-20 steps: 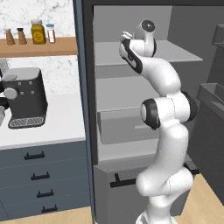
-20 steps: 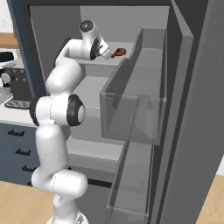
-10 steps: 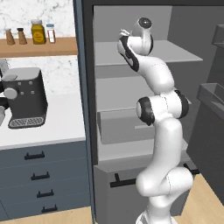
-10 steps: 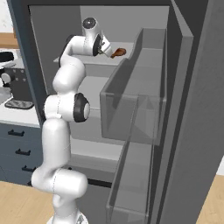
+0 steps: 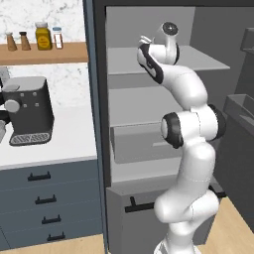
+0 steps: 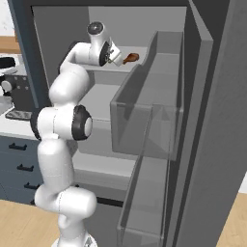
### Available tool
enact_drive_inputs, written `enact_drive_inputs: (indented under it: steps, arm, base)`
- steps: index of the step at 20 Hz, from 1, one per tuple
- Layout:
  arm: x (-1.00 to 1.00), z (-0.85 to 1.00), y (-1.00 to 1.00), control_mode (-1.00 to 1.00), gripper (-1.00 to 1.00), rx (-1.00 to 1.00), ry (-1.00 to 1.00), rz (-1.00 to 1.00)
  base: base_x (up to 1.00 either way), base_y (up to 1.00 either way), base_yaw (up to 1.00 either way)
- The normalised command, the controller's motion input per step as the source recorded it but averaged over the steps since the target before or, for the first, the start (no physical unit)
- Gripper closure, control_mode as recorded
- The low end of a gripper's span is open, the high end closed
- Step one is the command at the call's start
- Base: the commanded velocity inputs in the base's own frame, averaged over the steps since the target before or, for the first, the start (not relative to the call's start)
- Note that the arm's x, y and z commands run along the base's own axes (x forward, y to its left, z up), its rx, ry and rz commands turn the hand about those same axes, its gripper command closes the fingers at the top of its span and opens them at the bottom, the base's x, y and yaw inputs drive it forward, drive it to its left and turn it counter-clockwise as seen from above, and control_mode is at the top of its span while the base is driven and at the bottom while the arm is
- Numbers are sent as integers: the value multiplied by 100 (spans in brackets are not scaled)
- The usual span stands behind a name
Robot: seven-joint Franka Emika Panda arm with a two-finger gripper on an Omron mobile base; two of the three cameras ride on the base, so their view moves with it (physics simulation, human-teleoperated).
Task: Place one broccoli and one chicken drumstick in each tupperware on the nearby counter, to pack two identical lunches.
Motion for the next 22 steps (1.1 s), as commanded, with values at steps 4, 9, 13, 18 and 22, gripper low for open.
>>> enact_drive_inputs:
  steps: [4,9,13,18,22]
  arm:
    - [-100,19,-9,-100,100,1,-11,0]
    - [-100,99,-10,-100,100,0,6,-2]
    - [-100,43,-3,-100,100,-1,28,-3]
    - [-100,-49,0,-100,100,-5,18,0]
    - [-100,-100,0,-100,100,-3,0,0]
  base:
    - [0,0,0]
    - [0,0,0]
    - [0,0,0]
    - [0,0,0]
    - [0,0,0]
